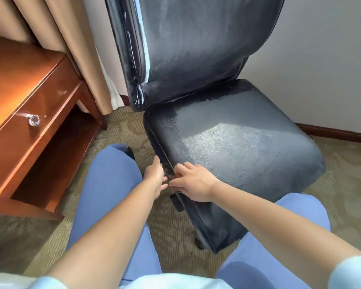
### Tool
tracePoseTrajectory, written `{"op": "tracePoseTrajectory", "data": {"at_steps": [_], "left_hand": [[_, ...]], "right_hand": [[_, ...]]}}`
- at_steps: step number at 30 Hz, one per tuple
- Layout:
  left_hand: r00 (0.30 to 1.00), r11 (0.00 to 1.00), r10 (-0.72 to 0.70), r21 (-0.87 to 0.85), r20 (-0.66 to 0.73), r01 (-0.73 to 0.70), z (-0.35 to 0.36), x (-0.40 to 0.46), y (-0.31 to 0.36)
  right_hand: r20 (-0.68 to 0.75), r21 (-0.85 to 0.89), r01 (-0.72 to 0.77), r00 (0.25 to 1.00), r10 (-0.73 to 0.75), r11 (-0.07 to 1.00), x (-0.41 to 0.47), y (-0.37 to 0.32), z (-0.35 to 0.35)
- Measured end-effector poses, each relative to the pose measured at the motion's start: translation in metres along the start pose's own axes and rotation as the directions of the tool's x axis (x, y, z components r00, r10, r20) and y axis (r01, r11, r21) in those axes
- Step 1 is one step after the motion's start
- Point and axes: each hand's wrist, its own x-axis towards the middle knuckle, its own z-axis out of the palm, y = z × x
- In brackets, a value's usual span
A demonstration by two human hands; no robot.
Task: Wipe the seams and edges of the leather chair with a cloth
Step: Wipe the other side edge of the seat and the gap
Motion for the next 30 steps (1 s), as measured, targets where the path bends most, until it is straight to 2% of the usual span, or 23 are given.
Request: {"op": "tracePoseTrajectory", "data": {"at_steps": [3,6,14,18,21,27,30], "left_hand": [[0.999,1.0,0.025,0.007,-0.041,-0.024,-0.003,0.006,0.011],[0.996,0.999,0.037,0.012,-0.087,-0.036,-0.009,0.018,0.027],[0.994,0.999,0.032,-0.015,-0.108,-0.034,-0.016,0.056,0.06],[0.991,0.999,0.044,-0.02,-0.128,-0.047,-0.019,0.075,0.079],[0.988,0.999,0.046,0.001,-0.148,-0.047,-0.024,0.09,0.091],[0.981,0.997,0.077,0.008,-0.176,-0.077,-0.026,0.117,0.109],[0.956,0.974,0.213,0.124,-0.203,-0.19,-0.021,0.117,0.117]], "right_hand": [[0.011,-0.005,-0.045,0.999,0.046,0.999,0.015,0.006,-0.004],[-0.037,0.016,-0.076,0.996,0.076,0.997,0.031,0.011,-0.007],[-0.09,0.056,-0.129,0.987,0.134,0.99,0.098,0.032,-0.018],[-0.058,0.022,-0.166,0.984,0.167,0.986,0.134,0.04,-0.026],[-0.092,0.025,-0.19,0.977,0.192,0.981,0.157,0.045,-0.026],[-0.189,0.092,-0.317,0.925,0.329,0.944,0.196,0.056,-0.026],[-0.216,0.176,-0.409,0.872,0.44,0.896,0.206,0.062,-0.028]]}}
